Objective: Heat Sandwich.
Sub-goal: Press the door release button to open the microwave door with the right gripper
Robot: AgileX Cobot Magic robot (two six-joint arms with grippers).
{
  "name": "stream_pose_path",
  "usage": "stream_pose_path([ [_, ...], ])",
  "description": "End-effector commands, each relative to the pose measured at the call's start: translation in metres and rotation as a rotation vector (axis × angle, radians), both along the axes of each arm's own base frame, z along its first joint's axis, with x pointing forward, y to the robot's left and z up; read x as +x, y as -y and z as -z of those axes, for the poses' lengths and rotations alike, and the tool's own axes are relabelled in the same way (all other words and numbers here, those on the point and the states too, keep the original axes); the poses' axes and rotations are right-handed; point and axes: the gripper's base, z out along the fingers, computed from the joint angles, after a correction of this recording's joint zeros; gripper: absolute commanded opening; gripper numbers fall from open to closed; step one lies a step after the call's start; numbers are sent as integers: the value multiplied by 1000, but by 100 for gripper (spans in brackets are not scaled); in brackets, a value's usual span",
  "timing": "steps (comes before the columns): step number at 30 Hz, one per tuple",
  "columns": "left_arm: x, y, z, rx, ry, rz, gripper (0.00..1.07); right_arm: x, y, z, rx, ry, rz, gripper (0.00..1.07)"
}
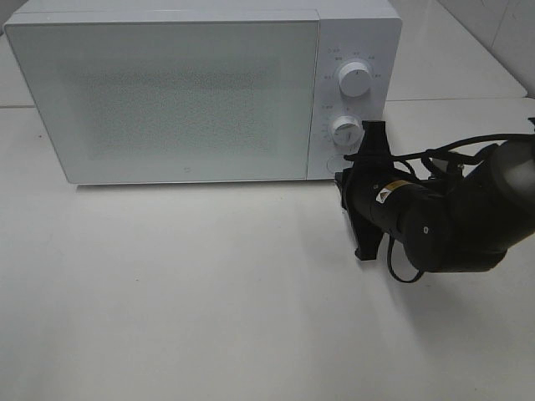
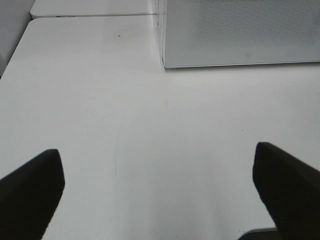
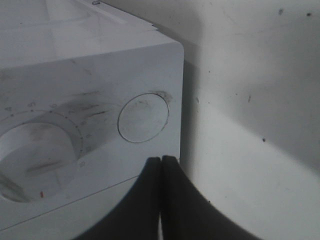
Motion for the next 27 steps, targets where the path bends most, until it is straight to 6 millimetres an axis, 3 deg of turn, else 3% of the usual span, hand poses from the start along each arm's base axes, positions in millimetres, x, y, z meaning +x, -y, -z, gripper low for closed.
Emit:
stream_pose_path([
  [1, -3, 0, 0, 0, 27, -7, 97, 4, -1, -1, 4, 9, -5, 0],
  [9, -3, 0, 0, 0, 27, -7, 97, 20, -11, 6, 9, -4, -9, 0],
  [19, -3, 0, 0, 0, 27, -7, 97, 32, 6, 8, -4, -8, 41, 0],
  [27, -3, 0, 0, 0, 27, -7, 97, 43, -1, 11, 2, 2, 35, 0],
])
